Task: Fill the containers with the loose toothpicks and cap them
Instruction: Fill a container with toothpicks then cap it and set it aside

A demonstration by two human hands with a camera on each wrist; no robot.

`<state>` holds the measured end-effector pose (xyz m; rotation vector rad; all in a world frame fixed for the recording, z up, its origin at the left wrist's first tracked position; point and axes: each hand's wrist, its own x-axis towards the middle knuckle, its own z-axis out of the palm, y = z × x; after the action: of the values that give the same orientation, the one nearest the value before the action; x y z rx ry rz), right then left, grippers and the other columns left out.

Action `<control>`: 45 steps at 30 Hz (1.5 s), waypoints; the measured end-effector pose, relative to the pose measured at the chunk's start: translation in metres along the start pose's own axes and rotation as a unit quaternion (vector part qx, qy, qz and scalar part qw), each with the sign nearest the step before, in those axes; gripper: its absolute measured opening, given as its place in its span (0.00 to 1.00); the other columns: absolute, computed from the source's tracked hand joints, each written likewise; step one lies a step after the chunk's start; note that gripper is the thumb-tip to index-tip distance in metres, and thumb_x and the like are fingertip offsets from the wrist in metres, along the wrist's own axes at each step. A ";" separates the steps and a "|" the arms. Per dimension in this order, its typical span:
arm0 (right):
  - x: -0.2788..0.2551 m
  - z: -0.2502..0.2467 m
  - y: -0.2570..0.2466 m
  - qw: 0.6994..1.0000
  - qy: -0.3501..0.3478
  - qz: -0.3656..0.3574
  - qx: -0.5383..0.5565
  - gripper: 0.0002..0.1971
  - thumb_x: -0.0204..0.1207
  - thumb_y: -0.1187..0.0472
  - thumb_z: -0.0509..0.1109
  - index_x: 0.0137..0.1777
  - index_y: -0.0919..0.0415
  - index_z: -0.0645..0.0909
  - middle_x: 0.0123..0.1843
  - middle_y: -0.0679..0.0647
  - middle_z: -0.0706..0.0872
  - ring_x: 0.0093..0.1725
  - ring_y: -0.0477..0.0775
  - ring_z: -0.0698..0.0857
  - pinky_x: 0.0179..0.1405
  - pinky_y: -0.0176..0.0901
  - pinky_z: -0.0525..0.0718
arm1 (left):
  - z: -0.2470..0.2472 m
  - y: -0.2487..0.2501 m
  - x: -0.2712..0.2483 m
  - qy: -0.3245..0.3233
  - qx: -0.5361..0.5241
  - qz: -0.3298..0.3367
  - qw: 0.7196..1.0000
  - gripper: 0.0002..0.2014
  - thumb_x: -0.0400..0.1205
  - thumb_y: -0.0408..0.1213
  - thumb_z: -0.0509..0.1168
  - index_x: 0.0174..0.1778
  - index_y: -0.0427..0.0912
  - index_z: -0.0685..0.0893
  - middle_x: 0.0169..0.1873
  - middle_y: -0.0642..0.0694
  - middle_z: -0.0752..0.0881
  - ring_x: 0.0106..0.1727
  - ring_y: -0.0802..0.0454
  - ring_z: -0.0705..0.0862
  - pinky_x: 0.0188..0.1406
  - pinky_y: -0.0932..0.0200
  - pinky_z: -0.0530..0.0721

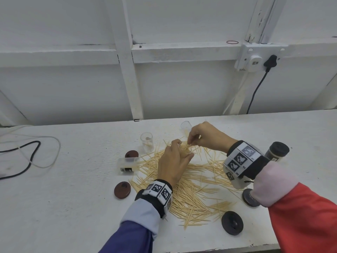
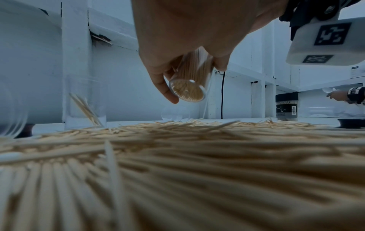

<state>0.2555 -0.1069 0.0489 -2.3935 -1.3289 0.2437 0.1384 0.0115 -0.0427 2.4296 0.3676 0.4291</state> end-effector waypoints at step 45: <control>-0.037 0.058 0.034 0.986 -0.105 0.131 -0.020 0.14 0.80 0.58 0.70 0.65 0.56 0.83 0.60 0.49 0.86 0.52 0.45 0.81 0.54 0.42 0.82 | -0.001 -0.001 0.000 0.094 -0.017 0.046 0.994 0.27 0.80 0.51 0.70 0.70 0.40 0.72 0.63 0.46 0.78 0.63 0.50 0.75 0.63 0.55 0.75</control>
<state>0.2429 -0.1392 -0.0197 -2.6356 -1.1079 0.5613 0.1383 0.0130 -0.0430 2.3861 0.3252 0.7016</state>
